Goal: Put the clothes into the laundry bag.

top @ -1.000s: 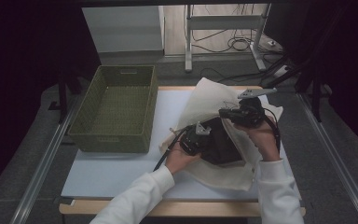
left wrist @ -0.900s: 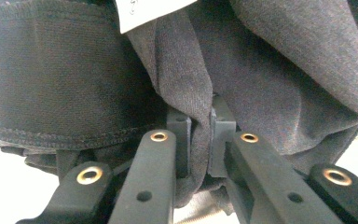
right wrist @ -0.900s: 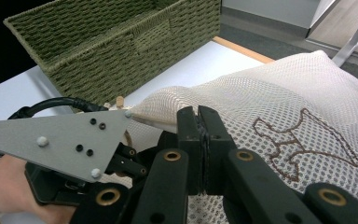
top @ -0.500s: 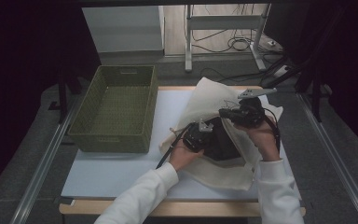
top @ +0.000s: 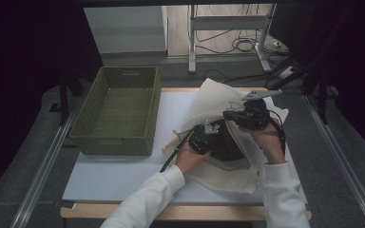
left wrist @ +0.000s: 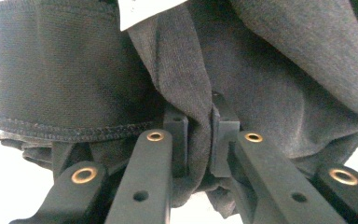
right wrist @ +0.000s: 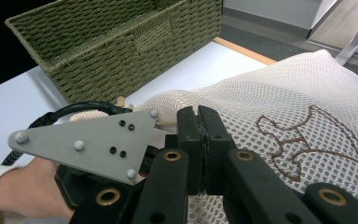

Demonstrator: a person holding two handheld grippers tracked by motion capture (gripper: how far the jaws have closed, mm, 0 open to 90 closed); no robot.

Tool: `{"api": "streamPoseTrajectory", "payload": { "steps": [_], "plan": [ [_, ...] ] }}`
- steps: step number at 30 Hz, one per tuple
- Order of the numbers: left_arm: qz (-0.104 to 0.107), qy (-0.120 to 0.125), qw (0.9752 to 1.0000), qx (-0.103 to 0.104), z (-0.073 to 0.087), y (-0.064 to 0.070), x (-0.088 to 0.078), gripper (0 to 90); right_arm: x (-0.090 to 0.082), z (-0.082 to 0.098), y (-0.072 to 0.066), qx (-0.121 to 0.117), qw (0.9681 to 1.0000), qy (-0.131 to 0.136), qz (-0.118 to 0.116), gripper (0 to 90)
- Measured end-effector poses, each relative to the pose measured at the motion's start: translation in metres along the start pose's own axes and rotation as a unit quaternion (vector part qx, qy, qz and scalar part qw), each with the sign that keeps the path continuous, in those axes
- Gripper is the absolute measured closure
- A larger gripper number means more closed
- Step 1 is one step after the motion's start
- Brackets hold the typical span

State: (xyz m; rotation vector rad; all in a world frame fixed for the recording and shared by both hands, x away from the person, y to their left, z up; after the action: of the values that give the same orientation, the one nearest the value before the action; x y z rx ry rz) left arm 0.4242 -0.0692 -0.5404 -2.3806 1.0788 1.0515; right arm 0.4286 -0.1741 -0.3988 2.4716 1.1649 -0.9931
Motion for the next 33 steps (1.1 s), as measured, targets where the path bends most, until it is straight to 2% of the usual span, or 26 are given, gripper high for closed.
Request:
{"api": "streamPoseTrajectory", "payload": {
  "steps": [4,11,14,15,21,23,27,30,31,33],
  "plan": [
    [0.008,0.007,0.9999,-0.001,0.002,-0.001,-0.004,78.3,0.000,0.000,0.000,0.001,1.0000,0.000,-0.001,88.9],
    [0.007,0.013,0.9998,0.009,0.003,0.003,-0.010,76.8,0.000,0.001,0.001,0.000,1.0000,0.000,-0.001,88.8],
    [0.000,0.033,0.9993,0.018,0.005,0.006,-0.018,75.6,0.000,0.001,0.002,0.003,1.0000,0.000,-0.003,88.9],
    [-0.002,0.044,0.9988,0.021,0.006,0.008,-0.023,74.1,0.000,0.001,0.002,0.003,1.0000,0.000,-0.003,88.9],
    [0.007,0.071,0.9971,0.026,0.013,0.017,-0.044,53.6,-0.001,0.001,0.003,0.004,1.0000,0.001,-0.003,88.9],
    [0.002,0.085,0.9960,0.028,0.015,0.018,-0.051,48.0,-0.001,0.001,0.003,0.005,1.0000,0.001,-0.002,88.9],
    [0.010,0.096,0.9950,0.027,0.020,0.020,-0.065,43.2,-0.001,0.001,0.003,0.005,1.0000,0.001,-0.003,88.9],
    [0.020,0.102,0.9943,0.022,0.022,0.022,-0.071,44.4,-0.001,0.001,0.003,0.005,1.0000,0.001,-0.003,88.9],
    [0.029,0.099,0.9944,0.022,0.023,0.023,-0.072,49.5,-0.001,0.001,0.003,0.004,1.0000,0.001,-0.002,88.9],
    [0.057,0.090,0.9941,0.018,0.023,0.026,-0.070,66.7,-0.001,0.001,0.003,0.005,1.0000,0.001,-0.002,88.9]
  ]
}}
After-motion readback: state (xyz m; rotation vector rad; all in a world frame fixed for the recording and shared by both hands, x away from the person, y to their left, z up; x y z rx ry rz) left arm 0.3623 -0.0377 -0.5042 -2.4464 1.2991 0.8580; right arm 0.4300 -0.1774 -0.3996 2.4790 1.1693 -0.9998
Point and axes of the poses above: each handheld gripper's, and its own axes: x roughly forward along the jaws, z roughly out of its underside, y roughly to its right, the point moved 6 cm from there along x, roughly forward along the jaws, and after that the axes turned 8 degrees about -y, right-handed, at the moved point
